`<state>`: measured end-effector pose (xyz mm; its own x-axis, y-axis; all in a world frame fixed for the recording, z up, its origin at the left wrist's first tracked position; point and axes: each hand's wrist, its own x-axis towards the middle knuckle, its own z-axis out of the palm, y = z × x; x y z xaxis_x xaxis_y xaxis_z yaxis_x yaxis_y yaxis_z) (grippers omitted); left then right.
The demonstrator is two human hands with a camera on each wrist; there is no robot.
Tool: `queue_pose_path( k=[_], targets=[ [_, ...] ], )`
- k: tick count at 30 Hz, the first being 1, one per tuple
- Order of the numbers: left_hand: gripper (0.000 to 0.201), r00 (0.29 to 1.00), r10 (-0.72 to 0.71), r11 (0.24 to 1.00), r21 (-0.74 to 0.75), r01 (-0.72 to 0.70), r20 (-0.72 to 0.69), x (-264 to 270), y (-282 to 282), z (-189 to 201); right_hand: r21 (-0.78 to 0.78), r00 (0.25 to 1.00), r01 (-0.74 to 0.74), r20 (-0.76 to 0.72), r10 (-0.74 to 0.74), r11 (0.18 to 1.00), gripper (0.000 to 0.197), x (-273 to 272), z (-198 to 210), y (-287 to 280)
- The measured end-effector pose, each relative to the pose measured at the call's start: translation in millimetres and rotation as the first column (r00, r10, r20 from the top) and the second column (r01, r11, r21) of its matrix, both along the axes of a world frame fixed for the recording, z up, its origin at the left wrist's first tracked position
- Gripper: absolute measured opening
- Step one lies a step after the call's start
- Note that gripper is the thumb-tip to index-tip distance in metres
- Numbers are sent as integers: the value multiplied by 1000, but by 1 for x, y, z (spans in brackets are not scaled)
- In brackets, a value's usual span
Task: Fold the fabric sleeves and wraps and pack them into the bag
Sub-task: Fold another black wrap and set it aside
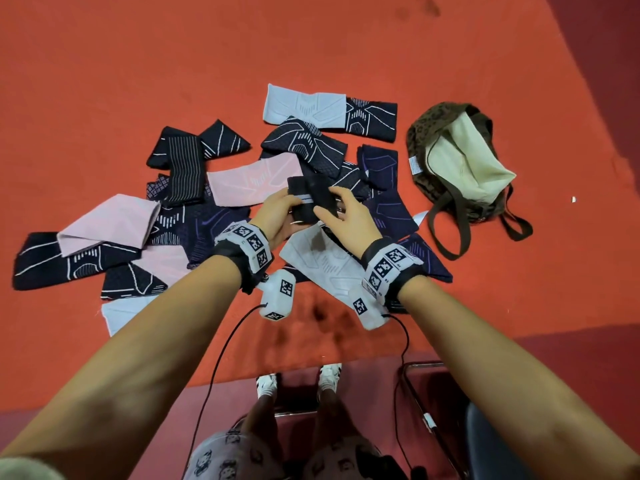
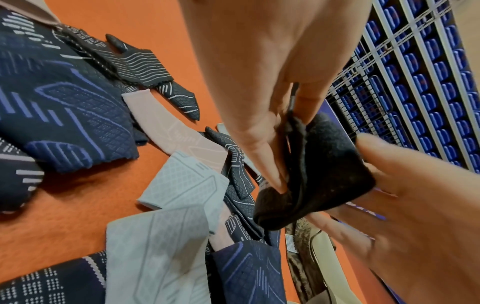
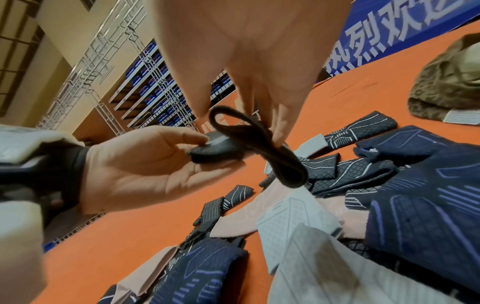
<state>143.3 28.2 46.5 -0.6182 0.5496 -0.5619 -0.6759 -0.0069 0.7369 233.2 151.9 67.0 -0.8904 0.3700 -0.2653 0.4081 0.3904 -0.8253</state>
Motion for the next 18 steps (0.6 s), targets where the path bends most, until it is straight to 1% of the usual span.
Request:
queue_pose_path(
  k=[1,3,5,6,7,8,9,11,12,14,15,16,18],
  targets=[
    [32,1000,2,1000,1,-2,4,0,0,0,16,999,-30,11,30,999,55,0,-1,-1],
    [33,999,-38,999,9,38,-18,0,-1,1,86,992,-120,58,115,989,53,1,-6,-2],
    [26,991,-100,995,-2,100,-91,2,0,-1,150,975,-213,101,199,965,48,2,-11,-2],
    [20,986,-110,994,-14,109,-128,4,0,-3,169,966,-250,112,233,953,46,3,-14,-1],
    [20,982,-104,994,-33,100,-156,4,-1,-5,170,962,-268,108,253,948,43,5,-15,1],
    [23,983,-87,995,-53,79,-161,4,-1,-9,148,967,-248,97,236,957,41,6,-15,3],
    [26,989,-63,996,-67,55,-137,3,-3,-14,107,983,-179,70,172,978,39,7,-13,6],
    [29,999,-16,999,-34,15,-43,1,-8,-18,-21,999,45,31,-44,999,40,9,-13,15],
    [28,1000,-19,1000,3,19,4,1,-9,-19,-90,990,137,57,-132,987,46,9,-13,19],
    [28,996,-61,996,75,56,68,1,-10,-19,-226,957,267,177,-230,937,61,11,-17,26],
    [28,993,-85,993,92,77,85,1,-9,-18,-307,941,315,228,-251,898,60,14,-18,30],
    [27,989,-114,990,98,105,91,3,-7,-16,-400,931,348,255,-261,848,53,18,-20,34],
    [24,982,-171,984,69,165,79,6,-2,-14,-560,933,359,242,-267,747,31,27,-18,38]
  ],
)
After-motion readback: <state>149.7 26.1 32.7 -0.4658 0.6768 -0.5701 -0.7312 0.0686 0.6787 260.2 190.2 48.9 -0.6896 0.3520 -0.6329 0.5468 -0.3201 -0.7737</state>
